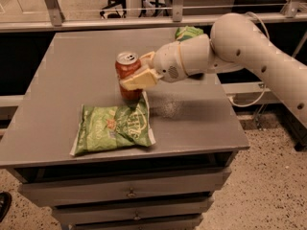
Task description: Move coke can near green jalapeno chip bag
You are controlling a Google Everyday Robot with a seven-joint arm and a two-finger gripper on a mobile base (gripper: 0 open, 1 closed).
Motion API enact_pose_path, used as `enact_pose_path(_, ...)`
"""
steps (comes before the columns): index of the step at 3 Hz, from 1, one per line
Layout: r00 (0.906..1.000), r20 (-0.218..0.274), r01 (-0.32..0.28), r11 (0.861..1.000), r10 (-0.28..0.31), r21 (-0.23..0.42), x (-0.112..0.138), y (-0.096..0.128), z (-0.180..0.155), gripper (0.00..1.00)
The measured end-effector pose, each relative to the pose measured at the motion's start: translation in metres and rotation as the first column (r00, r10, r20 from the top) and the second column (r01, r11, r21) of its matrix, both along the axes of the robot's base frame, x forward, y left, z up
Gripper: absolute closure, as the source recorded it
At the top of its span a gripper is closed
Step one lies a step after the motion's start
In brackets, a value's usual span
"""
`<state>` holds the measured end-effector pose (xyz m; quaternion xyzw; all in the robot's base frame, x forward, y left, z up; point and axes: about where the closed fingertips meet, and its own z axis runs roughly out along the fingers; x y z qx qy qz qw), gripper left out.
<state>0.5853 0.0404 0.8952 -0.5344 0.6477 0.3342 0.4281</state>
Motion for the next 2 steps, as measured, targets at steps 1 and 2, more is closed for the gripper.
enact_pose_path(1,0.9999,0.013,-0.004,1.000,0.004,-0.027,-0.010,-0.008,-0.018,1.00)
enact_pose_path(2,0.9990,0.043,0.015,0.999,-0.014,-0.032,-0.005,-0.009,-0.028,0.98)
